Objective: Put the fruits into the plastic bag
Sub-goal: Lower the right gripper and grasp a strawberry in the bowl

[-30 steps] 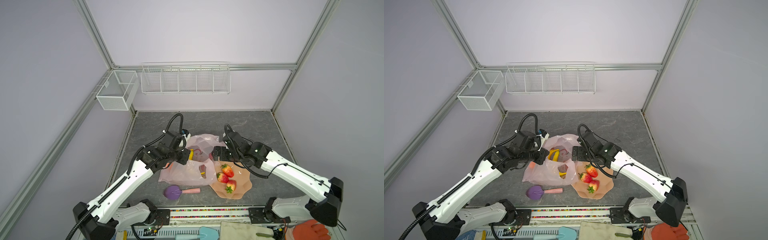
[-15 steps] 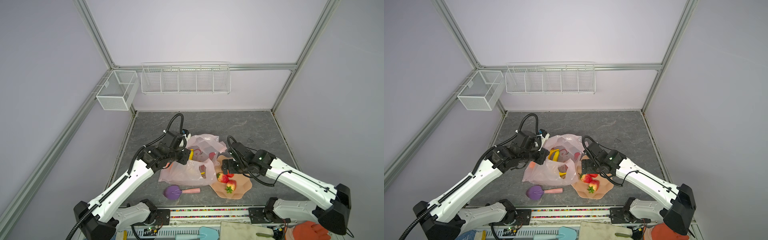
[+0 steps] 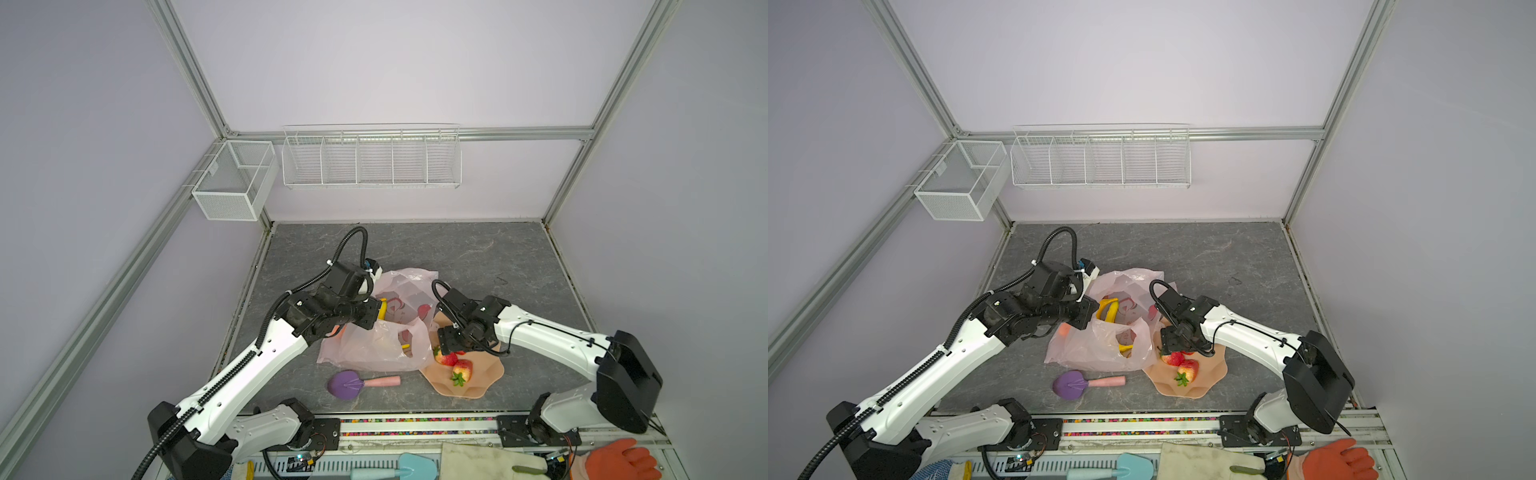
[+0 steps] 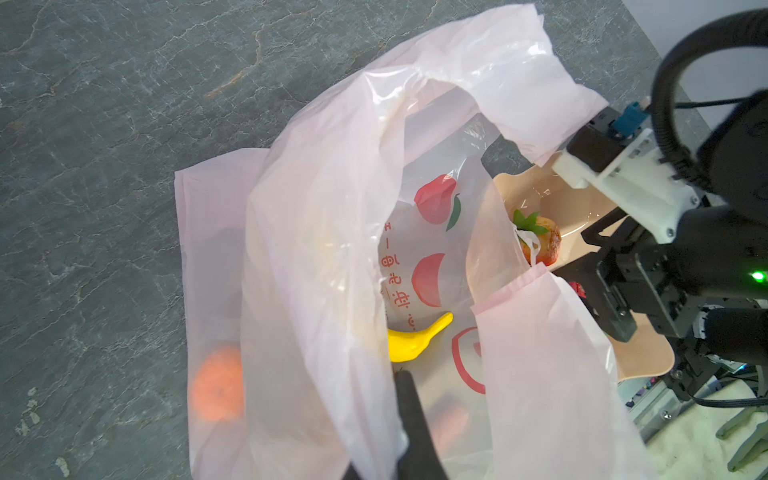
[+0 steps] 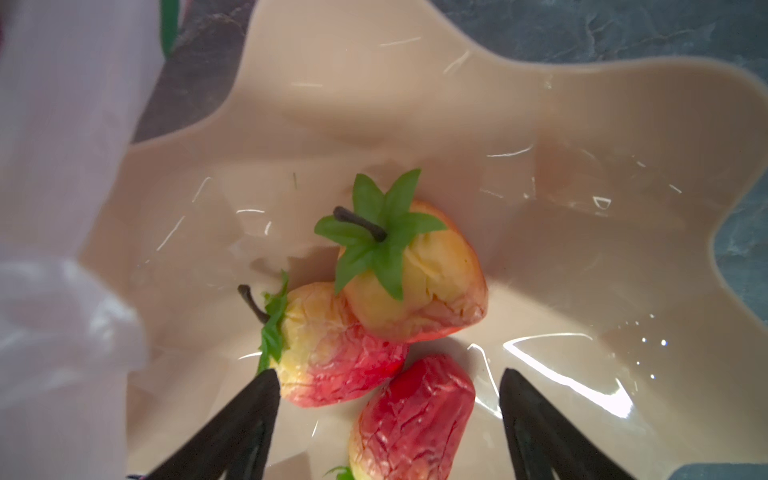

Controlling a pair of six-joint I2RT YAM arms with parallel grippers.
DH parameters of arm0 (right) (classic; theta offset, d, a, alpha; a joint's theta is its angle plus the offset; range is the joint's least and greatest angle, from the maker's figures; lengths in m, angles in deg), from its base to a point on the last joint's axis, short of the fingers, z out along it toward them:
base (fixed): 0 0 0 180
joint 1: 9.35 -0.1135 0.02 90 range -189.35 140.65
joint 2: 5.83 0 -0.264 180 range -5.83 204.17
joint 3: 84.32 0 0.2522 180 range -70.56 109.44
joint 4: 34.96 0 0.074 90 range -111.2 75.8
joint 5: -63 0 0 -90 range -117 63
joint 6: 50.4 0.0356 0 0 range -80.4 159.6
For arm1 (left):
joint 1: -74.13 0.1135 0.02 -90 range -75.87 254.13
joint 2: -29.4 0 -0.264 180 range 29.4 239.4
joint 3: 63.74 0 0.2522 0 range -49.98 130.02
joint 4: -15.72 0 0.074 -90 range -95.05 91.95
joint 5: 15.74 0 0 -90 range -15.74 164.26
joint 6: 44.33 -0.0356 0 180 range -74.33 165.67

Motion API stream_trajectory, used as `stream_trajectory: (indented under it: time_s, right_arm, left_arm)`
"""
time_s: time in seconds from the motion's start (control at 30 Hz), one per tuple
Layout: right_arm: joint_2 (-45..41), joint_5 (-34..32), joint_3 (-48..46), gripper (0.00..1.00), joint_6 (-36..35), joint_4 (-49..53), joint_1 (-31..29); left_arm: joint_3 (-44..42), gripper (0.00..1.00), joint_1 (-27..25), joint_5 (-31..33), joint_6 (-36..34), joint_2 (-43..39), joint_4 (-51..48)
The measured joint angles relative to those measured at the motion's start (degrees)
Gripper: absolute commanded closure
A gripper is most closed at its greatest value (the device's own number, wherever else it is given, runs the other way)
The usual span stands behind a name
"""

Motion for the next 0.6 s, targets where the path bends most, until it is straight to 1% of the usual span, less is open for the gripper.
stream_trajectory:
  time_s: [0.2, 0.6]
  right_arm:
    - [4.0, -1.4, 1.5, 0.18, -2.4, -0.2, 0.8]
    - [7.1, -2.3, 1.9, 0.23, -3.8, -1.4, 1.8]
  left_arm:
    - [0.0, 1.00, 0.0, 0.0, 0.0, 0.0, -0.6]
    - [0.1, 1.00, 0.0, 0.0, 0.0, 0.0, -0.9]
